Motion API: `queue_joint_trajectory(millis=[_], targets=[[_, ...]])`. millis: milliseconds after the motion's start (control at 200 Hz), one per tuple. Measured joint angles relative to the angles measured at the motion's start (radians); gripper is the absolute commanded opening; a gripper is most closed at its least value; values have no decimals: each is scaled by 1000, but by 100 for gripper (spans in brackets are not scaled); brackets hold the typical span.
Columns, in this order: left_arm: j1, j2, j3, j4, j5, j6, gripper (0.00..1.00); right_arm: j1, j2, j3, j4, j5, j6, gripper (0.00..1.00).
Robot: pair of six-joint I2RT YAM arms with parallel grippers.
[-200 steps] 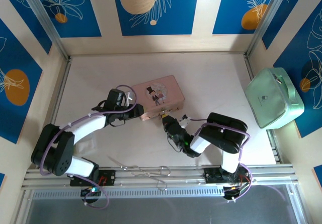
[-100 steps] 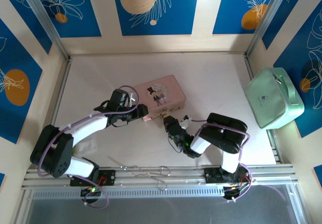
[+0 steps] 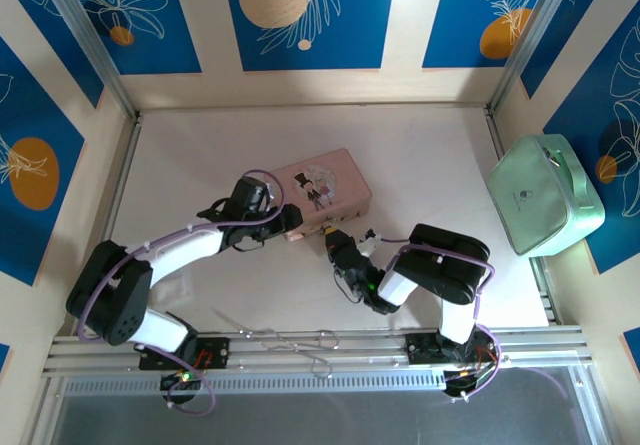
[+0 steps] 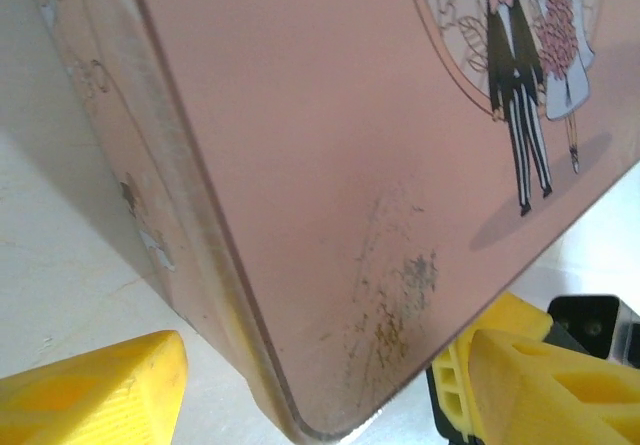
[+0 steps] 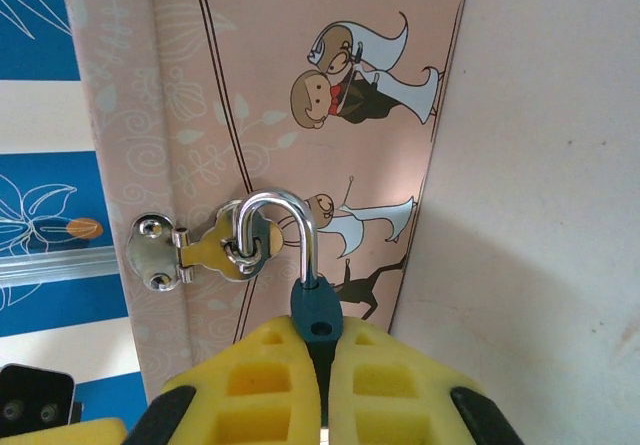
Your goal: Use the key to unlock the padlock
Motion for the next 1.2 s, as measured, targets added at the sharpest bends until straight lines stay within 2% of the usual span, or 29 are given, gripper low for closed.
queue_joint_trajectory(millis=[190, 365, 1201], targets=[[0, 12, 0, 19, -42, -52, 66, 0, 2, 0, 3, 0, 1, 0], [0, 39, -2, 57, -36, -92, 61, 0, 8, -1, 14, 0, 8, 0], [0, 27, -18, 68, -36, -92, 55, -66, 7, -32, 46, -18, 4, 0]])
